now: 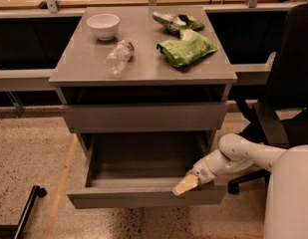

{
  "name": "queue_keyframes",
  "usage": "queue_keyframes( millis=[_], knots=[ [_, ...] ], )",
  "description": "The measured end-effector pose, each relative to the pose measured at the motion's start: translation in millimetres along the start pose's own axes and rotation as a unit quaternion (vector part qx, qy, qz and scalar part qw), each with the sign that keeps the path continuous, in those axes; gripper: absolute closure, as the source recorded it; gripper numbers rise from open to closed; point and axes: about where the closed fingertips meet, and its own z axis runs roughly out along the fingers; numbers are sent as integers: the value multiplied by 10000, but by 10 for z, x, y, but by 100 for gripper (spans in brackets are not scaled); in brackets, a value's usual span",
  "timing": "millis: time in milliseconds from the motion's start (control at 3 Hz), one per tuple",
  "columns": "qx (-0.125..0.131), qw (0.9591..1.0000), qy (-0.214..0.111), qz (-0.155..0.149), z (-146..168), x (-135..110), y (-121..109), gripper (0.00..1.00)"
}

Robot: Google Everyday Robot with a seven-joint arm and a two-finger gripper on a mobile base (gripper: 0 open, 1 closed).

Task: Open middle drawer

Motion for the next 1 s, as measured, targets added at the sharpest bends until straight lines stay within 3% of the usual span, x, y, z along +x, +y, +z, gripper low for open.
queue_keyframes(
  millis=[333,667,1000],
  knots=[
    [-70,9994,204,258,64,123,59,0],
    [-130,9973,424,578,68,301,209,0],
    [-306,9956,543,698,31,456,378,0]
  ],
)
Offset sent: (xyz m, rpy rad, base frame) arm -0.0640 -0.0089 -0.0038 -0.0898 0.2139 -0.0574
